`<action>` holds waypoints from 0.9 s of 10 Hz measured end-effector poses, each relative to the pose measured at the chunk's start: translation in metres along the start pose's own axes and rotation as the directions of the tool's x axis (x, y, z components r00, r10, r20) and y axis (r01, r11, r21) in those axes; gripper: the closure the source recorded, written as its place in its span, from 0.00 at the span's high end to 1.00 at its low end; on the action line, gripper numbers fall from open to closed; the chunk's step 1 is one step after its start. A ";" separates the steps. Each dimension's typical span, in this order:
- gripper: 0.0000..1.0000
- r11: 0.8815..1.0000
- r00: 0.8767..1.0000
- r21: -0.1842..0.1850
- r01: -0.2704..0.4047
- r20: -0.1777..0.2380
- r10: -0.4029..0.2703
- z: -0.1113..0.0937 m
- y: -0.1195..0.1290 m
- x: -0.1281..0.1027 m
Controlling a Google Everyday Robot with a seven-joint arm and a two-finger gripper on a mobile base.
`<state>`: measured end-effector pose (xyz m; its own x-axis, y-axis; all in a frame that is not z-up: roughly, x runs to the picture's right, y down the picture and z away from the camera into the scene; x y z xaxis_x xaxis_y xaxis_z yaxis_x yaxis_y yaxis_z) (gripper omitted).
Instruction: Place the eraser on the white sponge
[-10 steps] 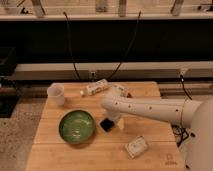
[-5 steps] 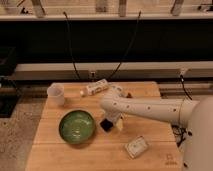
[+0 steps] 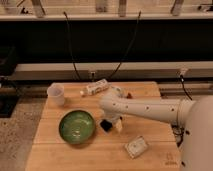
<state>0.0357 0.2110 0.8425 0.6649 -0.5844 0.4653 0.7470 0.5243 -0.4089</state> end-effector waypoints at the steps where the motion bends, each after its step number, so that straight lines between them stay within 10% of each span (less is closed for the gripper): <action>1: 0.80 1.000 1.000 -0.002 0.001 0.002 -0.001 0.001 0.000 -0.001; 9: 0.68 1.000 1.000 -0.015 0.005 0.015 -0.005 0.007 0.001 -0.003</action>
<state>0.0341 0.2175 0.8464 0.6608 -0.5776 0.4793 0.7506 0.5119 -0.4179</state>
